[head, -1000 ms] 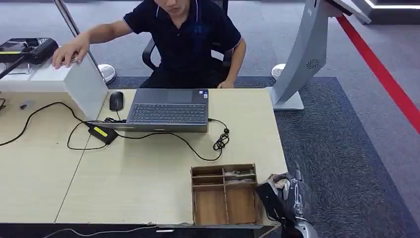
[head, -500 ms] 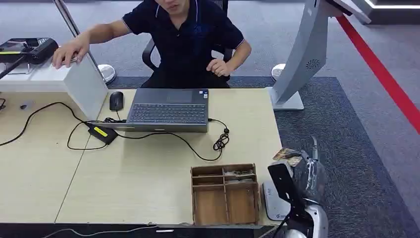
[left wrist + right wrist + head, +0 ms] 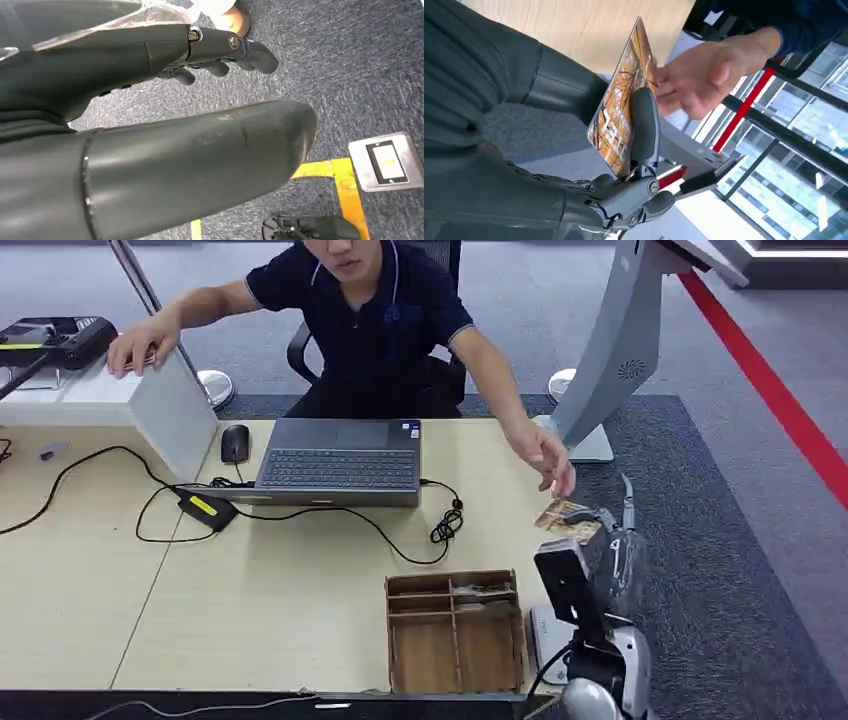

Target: Pass the card to the sensor for recognition and then transmit it.

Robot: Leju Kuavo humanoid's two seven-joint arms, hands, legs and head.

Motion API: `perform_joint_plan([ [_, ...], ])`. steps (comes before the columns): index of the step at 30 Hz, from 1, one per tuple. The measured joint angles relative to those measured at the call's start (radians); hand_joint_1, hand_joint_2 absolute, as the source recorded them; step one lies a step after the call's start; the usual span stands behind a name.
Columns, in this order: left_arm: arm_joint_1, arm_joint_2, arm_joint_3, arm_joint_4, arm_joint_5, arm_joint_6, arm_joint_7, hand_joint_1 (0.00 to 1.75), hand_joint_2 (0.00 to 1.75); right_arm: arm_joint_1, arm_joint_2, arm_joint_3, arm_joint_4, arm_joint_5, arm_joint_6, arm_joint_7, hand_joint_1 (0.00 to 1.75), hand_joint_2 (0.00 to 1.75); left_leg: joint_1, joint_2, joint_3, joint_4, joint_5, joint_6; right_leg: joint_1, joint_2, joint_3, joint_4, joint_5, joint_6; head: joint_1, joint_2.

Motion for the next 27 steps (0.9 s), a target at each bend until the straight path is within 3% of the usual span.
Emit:
perform_joint_plan([
  [12, -0.002, 0.0, -0.018, 0.0, -0.002, -0.001, -0.001, 0.0, 0.0, -0.045, 0.038, 0.084, 0.006, -0.014, 0.0, -0.019, 1.75, 1.75, 0.0, 0.0, 0.0, 0.0, 0.0, 0.0, 0.0, 0.0, 0.0, 0.0, 0.0, 0.0, 0.0, 0.0],
  [13, -0.002, 0.0, -0.019, 0.0, -0.002, -0.001, -0.001, 0.0, 0.0, -0.046, 0.039, 0.087, 0.006, -0.014, 0.0, -0.019, 0.75, 1.75, 0.0, 0.0, 0.0, 0.0, 0.0, 0.0, 0.0, 0.0, 0.0, 0.0, 0.0, 0.0, 0.0, 0.0],
  [14, -0.002, 0.0, -0.019, 0.0, -0.002, -0.001, -0.001, 0.0, 0.0, -0.047, 0.041, 0.09, 0.007, -0.014, 0.0, -0.019, 0.0, 1.75, 0.0, 0.0, 0.0, 0.0, 0.0, 0.0, 0.0, 0.0, 0.0, 0.0, 0.0, 0.0, 0.0, 0.0],
  [27, -0.002, 0.0, -0.023, 0.0, -0.005, -0.004, -0.001, 0.0, 0.0, -0.055, 0.05, 0.116, 0.011, -0.014, 0.0, -0.018, 0.0, 1.75, 0.0, 0.0, 0.0, 0.0, 0.0, 0.0, 0.0, 0.0, 0.0, 0.0, 0.0, 0.0, 0.0, 0.0],
])
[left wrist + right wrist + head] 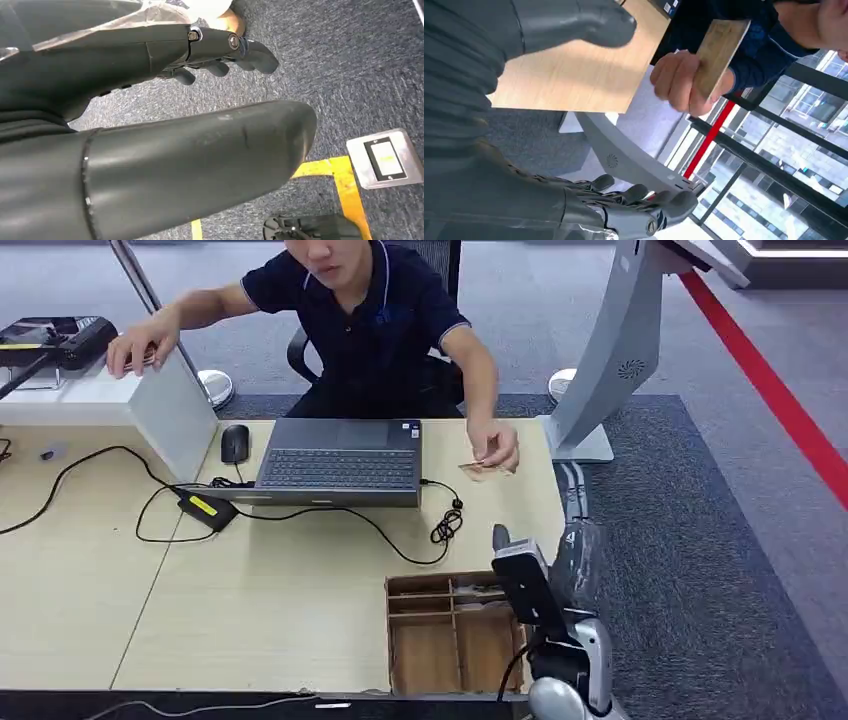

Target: Pass the card to the sensor for recognition and then transmit it.

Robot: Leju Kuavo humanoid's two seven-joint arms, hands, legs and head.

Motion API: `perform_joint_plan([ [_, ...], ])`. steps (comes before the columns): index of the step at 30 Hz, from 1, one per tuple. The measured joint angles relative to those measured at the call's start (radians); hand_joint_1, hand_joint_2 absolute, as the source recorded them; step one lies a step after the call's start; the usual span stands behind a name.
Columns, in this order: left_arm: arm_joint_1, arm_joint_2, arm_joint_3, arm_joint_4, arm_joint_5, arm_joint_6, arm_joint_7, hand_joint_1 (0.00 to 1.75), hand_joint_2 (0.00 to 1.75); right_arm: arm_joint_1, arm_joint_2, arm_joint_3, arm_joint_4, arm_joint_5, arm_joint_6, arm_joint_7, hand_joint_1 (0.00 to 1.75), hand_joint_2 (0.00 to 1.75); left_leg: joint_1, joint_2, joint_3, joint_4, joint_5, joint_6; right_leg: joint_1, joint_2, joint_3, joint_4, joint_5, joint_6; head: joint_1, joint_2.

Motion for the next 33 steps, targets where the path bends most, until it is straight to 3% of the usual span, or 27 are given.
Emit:
perform_joint_plan([
  [7, 0.0, 0.0, 0.0, 0.0, 0.0, 0.0, 0.0, 0.0, 0.0, -0.005, -0.002, 0.016, 0.002, -0.021, 0.002, 0.019, 0.0, 1.75, 0.0, 0.0, 0.0, 0.0, 0.0, 0.0, 0.0, 0.0, 0.0, 0.0, 0.0, 0.0, 0.0, 0.0],
  [19, 0.0, 0.001, 0.0, 0.0, 0.018, 0.003, 0.0, 0.0, 0.0, 0.026, -0.055, 0.037, -0.003, -0.051, 0.0, 0.06, 0.0, 1.75, 0.0, 0.0, 0.0, 0.0, 0.0, 0.0, 0.0, 0.0, -0.001, 0.0, 0.0, 0.0, 0.0, 0.0],
  [33, 0.001, 0.003, 0.0, 0.0, 0.033, 0.003, 0.001, 0.0, 0.0, 0.1, -0.12, -0.009, -0.075, -0.023, -0.002, 0.09, 0.0, 1.75, 0.0, 0.0, 0.0, 0.0, 0.0, 0.0, 0.0, 0.0, -0.001, 0.0, 0.0, 0.0, 0.0, 0.0],
])
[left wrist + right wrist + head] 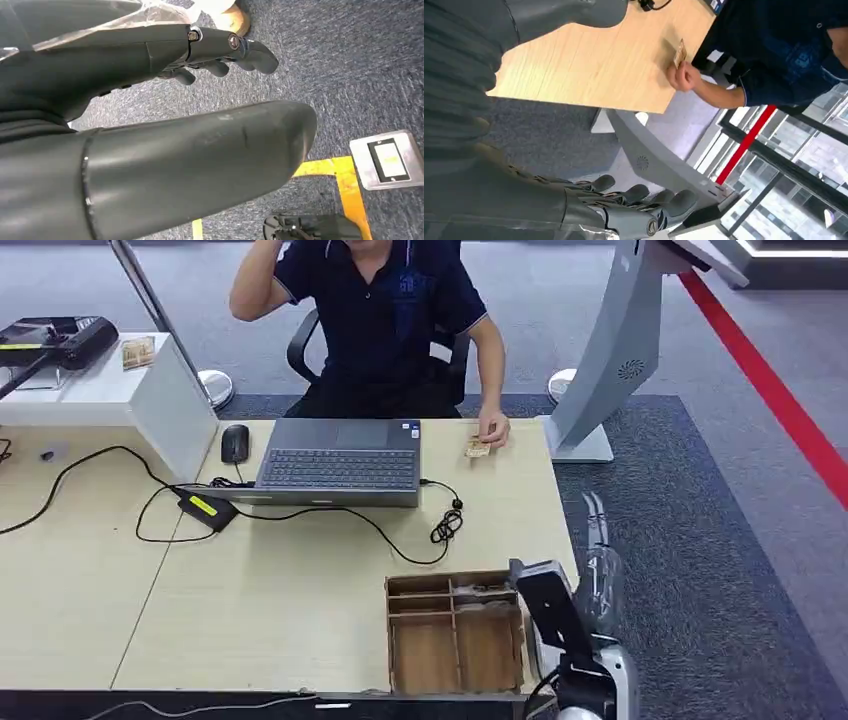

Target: Pass the card to the sensor for recognition and then transmit it.

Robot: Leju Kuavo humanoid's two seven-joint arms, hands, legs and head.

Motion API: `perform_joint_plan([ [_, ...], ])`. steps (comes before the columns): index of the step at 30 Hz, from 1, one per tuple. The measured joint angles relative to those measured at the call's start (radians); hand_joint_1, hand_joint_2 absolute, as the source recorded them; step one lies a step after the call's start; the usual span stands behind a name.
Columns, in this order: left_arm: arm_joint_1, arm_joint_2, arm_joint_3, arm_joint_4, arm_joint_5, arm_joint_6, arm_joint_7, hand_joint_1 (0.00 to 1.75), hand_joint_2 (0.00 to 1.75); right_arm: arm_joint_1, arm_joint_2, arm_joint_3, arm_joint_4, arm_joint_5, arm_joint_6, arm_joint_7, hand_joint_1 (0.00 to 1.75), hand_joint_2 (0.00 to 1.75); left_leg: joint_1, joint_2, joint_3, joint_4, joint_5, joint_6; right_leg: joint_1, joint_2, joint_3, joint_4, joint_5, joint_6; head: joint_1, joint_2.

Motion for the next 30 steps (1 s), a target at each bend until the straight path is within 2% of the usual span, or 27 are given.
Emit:
perform_joint_plan([
  [12, 0.0, 0.005, 0.0, 0.0, 0.006, 0.0, 0.0, 0.0, 0.0, 0.029, -0.079, -0.023, -0.071, 0.092, 0.008, 0.087, 0.0, 1.75, 0.0, 0.0, 0.0, 0.0, 0.0, 0.0, 0.0, 0.0, 0.0, 0.0, 0.0, 0.0, 0.0, 0.0],
  [20, 0.0, 0.006, 0.0, 0.0, 0.009, 0.0, 0.0, 0.0, 0.0, 0.035, -0.135, -0.019, -0.112, 0.17, 0.068, 0.159, 0.0, 1.75, 0.0, 0.0, 0.0, 0.0, 0.0, 0.0, 0.0, 0.0, 0.0, 0.0, 0.0, 0.0, 0.0, 0.0],
  [30, 0.0, 0.008, 0.0, 0.0, 0.011, 0.0, -0.001, 0.0, 0.0, 0.04, -0.194, -0.001, -0.167, 0.216, 0.138, 0.214, 0.0, 1.75, 0.0, 0.0, 0.0, 0.0, 0.0, 0.0, 0.0, 0.0, 0.0, 0.0, 0.0, 0.0, 0.0, 0.0],
])
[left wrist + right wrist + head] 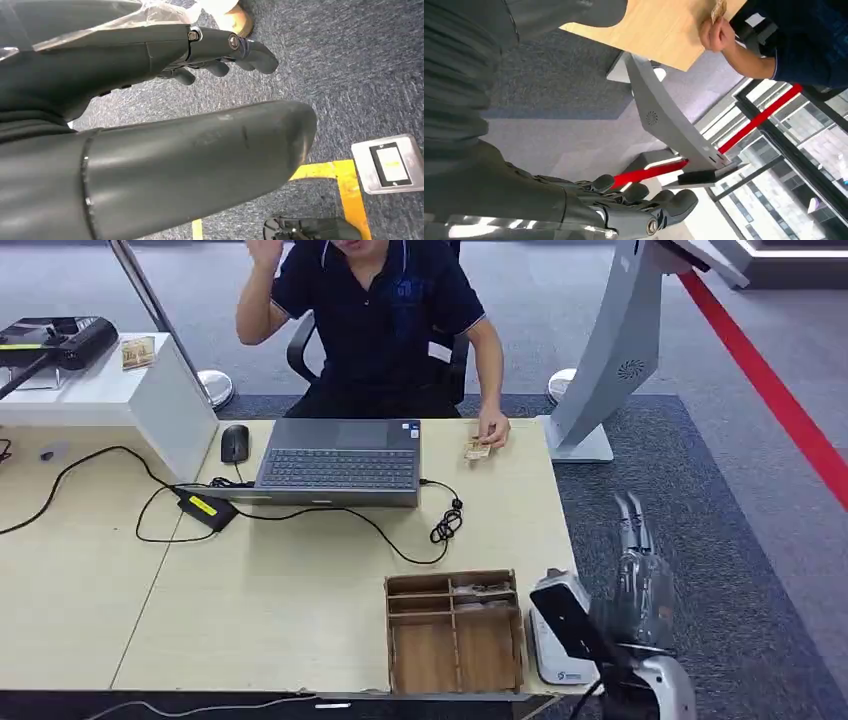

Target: Pass the card to the sensor for recognition and then transmit it.

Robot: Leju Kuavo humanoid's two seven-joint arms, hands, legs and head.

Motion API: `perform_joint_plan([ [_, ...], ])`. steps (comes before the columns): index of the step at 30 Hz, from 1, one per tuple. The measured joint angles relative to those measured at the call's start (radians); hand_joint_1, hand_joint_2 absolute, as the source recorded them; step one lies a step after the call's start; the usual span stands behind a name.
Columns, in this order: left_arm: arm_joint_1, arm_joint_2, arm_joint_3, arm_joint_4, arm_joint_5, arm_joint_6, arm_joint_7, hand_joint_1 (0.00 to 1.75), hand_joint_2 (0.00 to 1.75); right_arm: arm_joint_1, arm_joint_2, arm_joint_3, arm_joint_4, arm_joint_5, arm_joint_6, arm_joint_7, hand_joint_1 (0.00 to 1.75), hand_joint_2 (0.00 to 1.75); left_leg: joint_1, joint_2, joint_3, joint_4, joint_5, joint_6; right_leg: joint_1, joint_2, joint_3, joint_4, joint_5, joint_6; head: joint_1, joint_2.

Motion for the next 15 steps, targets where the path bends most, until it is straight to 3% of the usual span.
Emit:
perform_joint_plan([
  [15, 0.0, 0.0, 0.0, 0.0, 0.0, 0.0, -0.001, 0.0, 0.0, -0.012, -0.075, 0.048, -0.082, 0.026, 0.139, 0.055, 0.0, 1.75, 0.0, 0.0, 0.0, 0.0, 0.0, 0.0, 0.0, 0.0, 0.0, 0.0, 0.0, 0.0, 0.0, 0.0],
])
